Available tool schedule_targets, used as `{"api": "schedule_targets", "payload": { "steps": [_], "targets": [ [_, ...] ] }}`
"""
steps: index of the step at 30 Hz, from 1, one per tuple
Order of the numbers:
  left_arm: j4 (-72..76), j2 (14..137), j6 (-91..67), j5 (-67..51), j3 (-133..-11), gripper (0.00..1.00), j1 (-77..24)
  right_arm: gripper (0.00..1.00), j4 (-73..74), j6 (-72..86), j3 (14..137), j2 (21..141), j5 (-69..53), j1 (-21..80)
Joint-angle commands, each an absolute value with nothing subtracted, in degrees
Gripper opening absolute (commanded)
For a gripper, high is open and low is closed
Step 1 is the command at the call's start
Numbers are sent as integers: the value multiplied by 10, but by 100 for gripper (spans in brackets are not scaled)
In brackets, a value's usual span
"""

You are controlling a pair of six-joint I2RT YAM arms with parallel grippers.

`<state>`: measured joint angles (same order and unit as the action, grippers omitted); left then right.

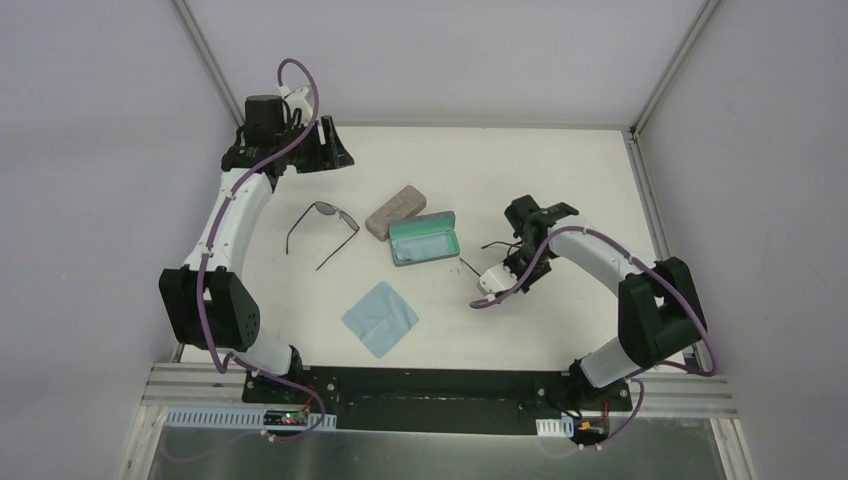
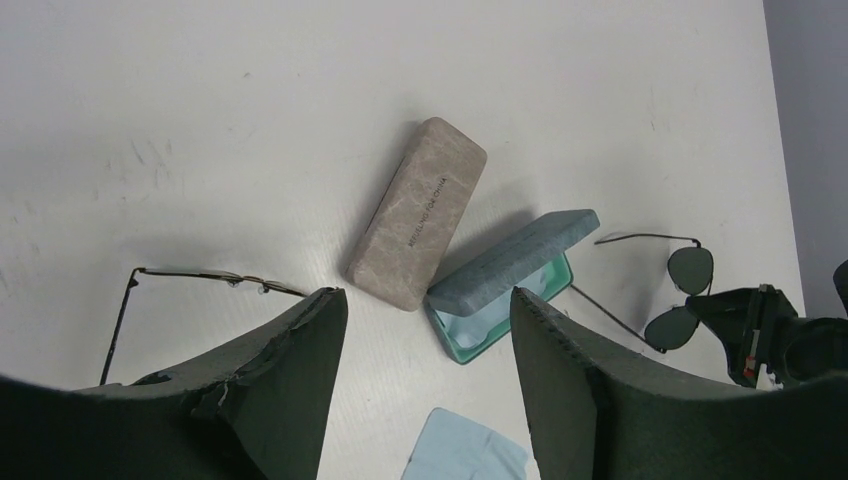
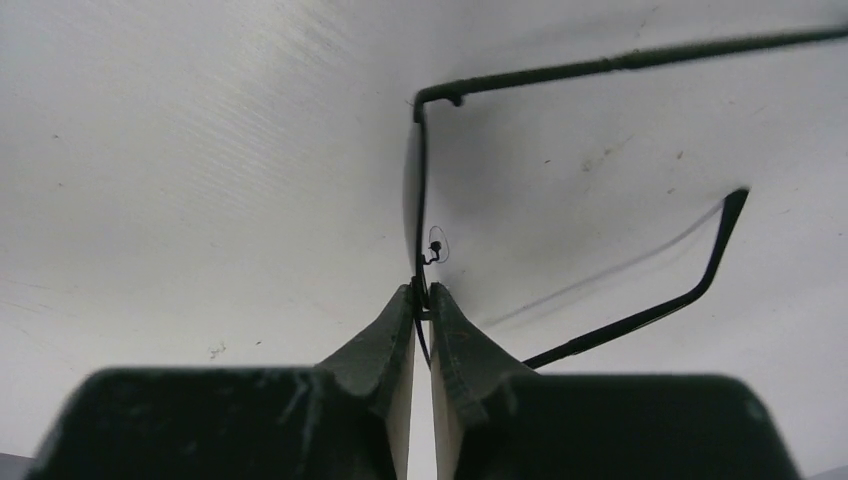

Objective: Organize the sunglasses
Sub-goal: Pick up the sunglasses from the center of the board, then fold the sunglasses.

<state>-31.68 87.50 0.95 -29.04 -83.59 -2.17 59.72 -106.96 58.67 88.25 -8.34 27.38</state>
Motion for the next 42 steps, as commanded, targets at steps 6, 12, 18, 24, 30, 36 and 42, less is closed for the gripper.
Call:
{"api": "schedule_targets", "payload": {
  "steps": [6, 12, 18, 24, 30, 36, 42],
  "targets": [
    [-290, 853, -15, -336, -846, 62, -19, 0, 722, -1059, 653, 774, -101, 279],
    [-286, 868, -15, -395, -846, 51, -32, 0, 772, -931, 745, 731, -167, 292],
    [-350, 898, 74, -407, -882, 43, -112, 0, 711, -646, 816, 788, -201, 346],
    [-391, 939, 95, -408, -915, 43, -179, 0, 663, -523, 849, 823, -201, 388],
    [-405, 989, 80, -431, -947, 38, -245, 0, 639, -513, 874, 855, -151, 427],
    [-400, 1016, 65, -441, -946, 36, -296, 0, 610, -504, 900, 876, -139, 457],
    [-373, 1048, 36, -455, -954, 36, -326, 0, 583, -491, 912, 877, -136, 460]
  ]
}}
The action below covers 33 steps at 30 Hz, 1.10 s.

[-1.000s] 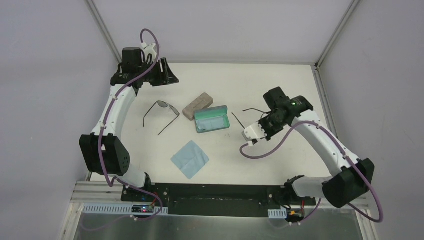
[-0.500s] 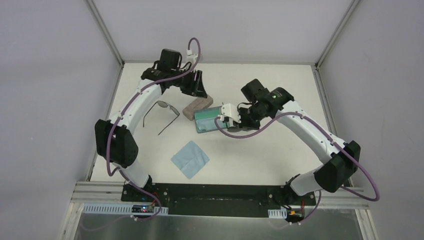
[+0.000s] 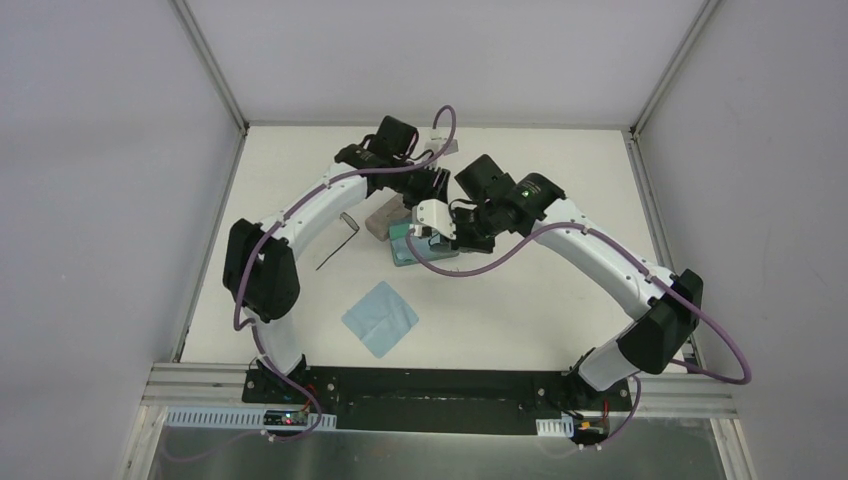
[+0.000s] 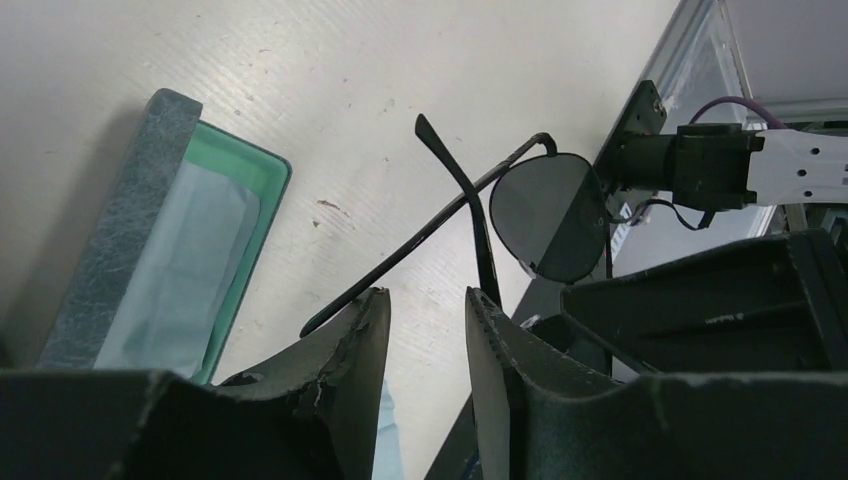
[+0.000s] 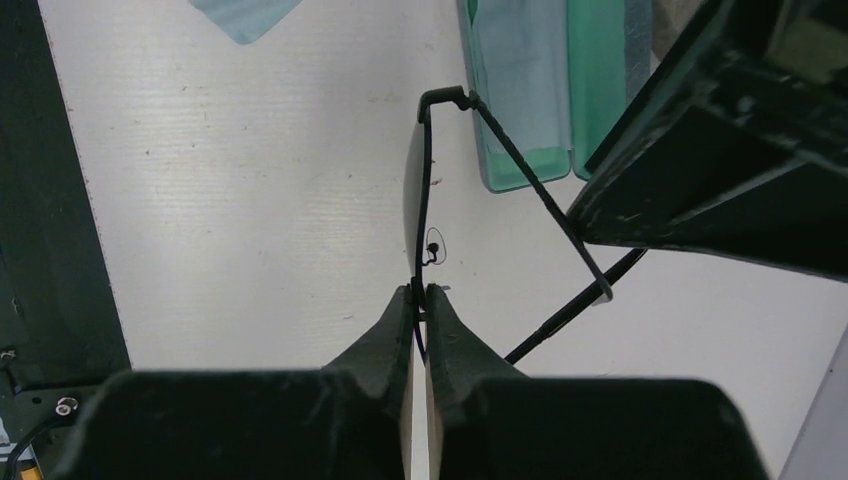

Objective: Organize the sunglasses
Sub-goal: Fold the sunglasses.

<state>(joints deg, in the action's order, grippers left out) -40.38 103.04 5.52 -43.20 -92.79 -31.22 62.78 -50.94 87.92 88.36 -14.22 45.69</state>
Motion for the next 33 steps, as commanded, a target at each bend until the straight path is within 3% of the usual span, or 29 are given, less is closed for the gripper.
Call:
{"api": "schedule_targets", "payload": {
  "steps": [1, 19, 29, 33],
  "targets": [
    [-373, 1051, 36, -457, -958, 36, -332, 0, 577, -489, 911, 874, -135, 460],
    [-401, 1016, 68, -502, -961, 40, -334, 0, 561, -432, 916, 841, -209, 398],
    [-373, 1034, 62, -472, -1107, 43, -168, 0, 534, -467, 845, 740, -278, 399],
    [-366, 1047, 67, -444, -1111, 45, -148, 0, 546, -485, 842, 727, -278, 402]
  ]
}}
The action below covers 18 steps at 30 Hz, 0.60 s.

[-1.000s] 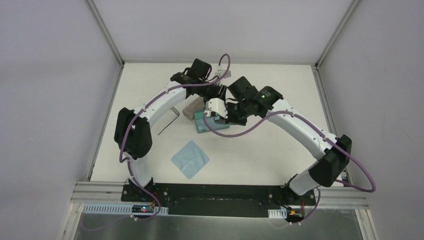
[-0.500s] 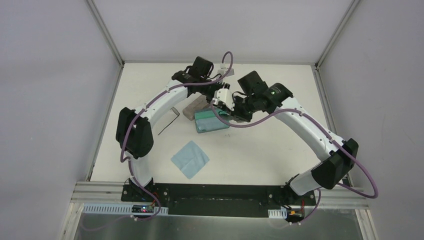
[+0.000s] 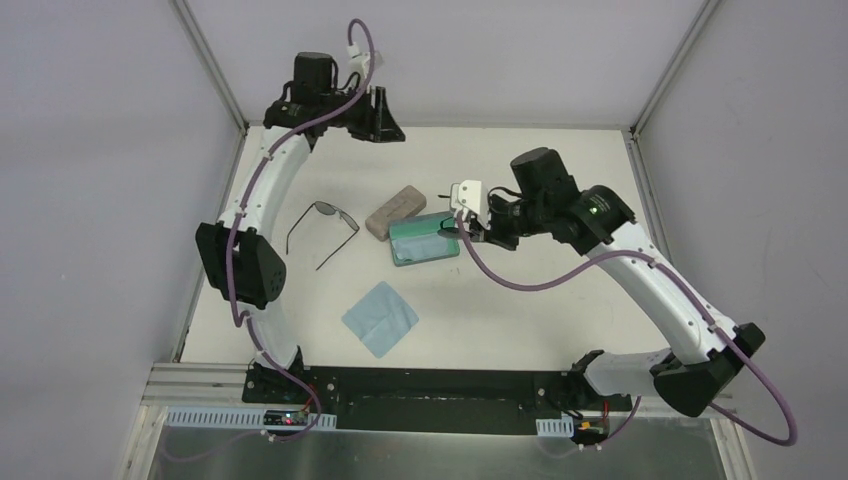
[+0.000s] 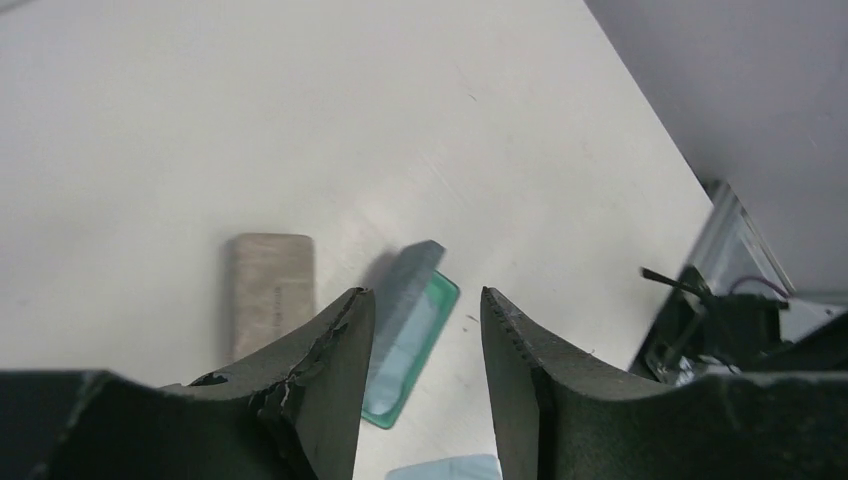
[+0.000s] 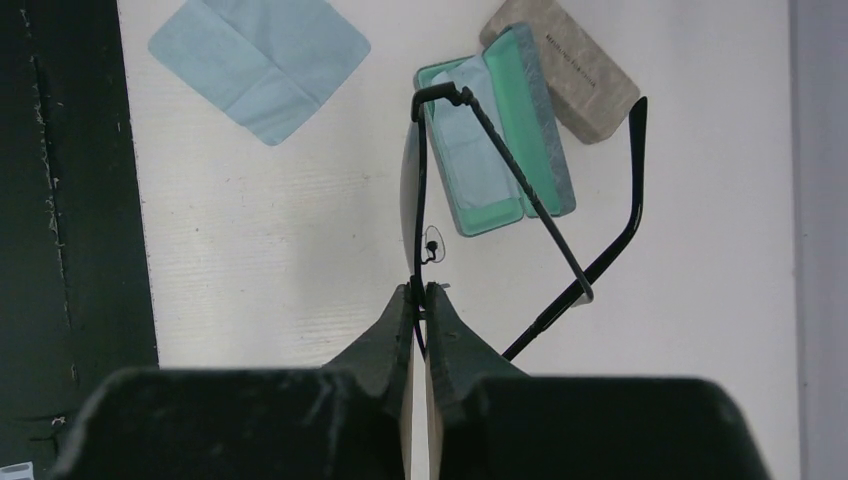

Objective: Organize the sunglasses
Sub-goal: Fold the sunglasses.

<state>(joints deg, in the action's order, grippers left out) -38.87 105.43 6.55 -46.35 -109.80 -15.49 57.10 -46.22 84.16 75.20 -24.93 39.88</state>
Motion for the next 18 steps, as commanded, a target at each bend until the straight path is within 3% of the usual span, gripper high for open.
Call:
{"api": "schedule_targets", "payload": {
  "steps": [1, 18],
  "targets": [
    [-361, 1050, 56, -442, -1103, 45, -150, 0, 551, -493, 845, 728, -275, 405],
    [-384, 1030, 62, -499, -975, 38, -281, 0, 514, -472, 856, 789, -214, 437]
  ]
}}
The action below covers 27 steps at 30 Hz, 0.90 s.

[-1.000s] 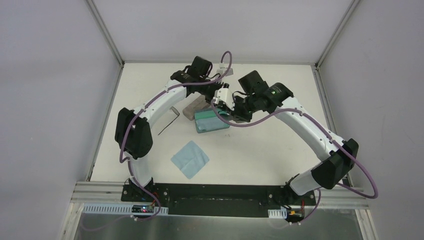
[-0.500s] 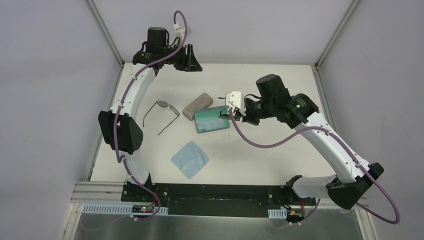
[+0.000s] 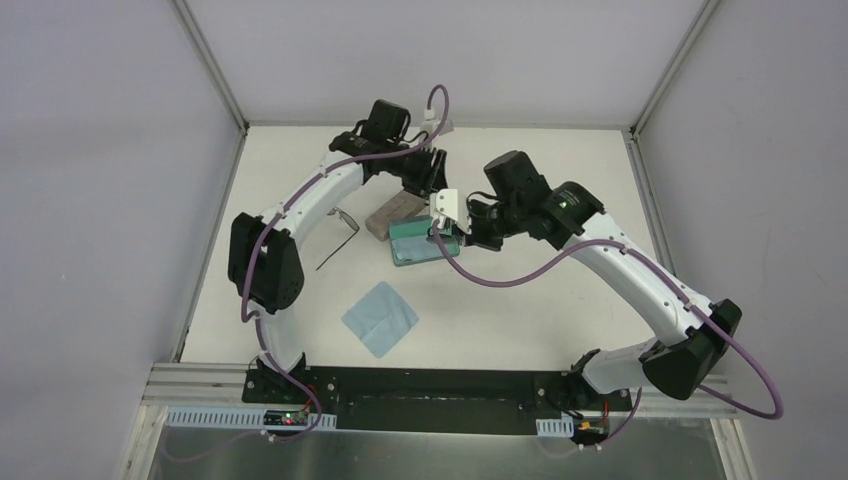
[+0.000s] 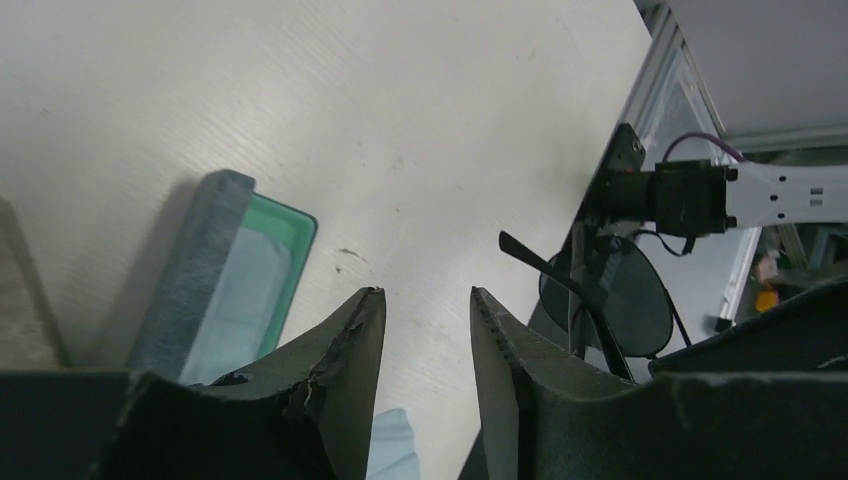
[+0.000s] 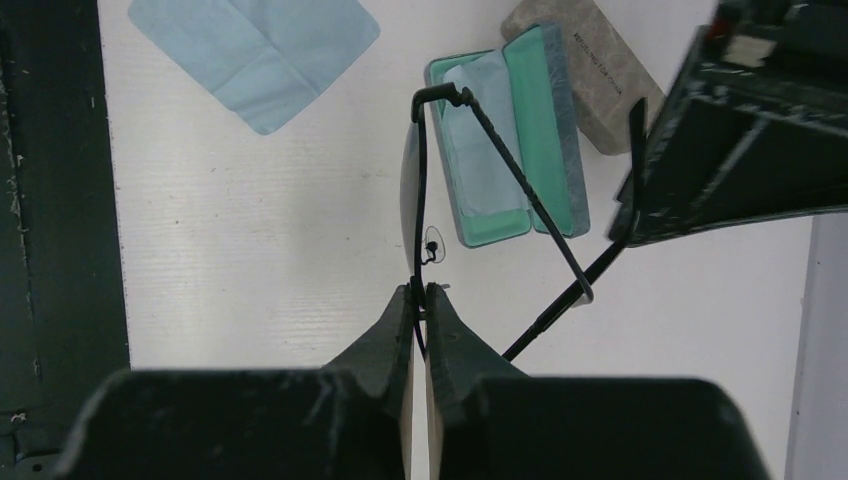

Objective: Organize the sunglasses
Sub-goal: Fold the sunglasses.

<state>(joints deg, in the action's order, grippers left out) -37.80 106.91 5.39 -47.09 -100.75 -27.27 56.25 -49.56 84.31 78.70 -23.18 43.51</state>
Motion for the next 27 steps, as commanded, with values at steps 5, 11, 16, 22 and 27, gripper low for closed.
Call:
{"api": "schedule_targets", "payload": {
  "steps": [5, 11, 16, 22, 27],
  "targets": [
    [-387, 1008, 57, -528, -923, 39, -295, 0, 497, -465, 855, 804, -195, 433],
    [-384, 988, 48, -531, -909, 38, -310, 0, 483, -453, 851, 822, -182, 431],
    [-377, 980, 46, -529, -903, 39, -310, 0, 477, -434, 850, 835, -181, 429],
    [-382, 973, 49, -485, -886, 39, -309, 0, 512, -441, 854, 849, -212, 412],
    [-386, 961, 54, -365, -849, 44, -269, 0, 623, -504, 855, 872, -298, 394]
  ]
}}
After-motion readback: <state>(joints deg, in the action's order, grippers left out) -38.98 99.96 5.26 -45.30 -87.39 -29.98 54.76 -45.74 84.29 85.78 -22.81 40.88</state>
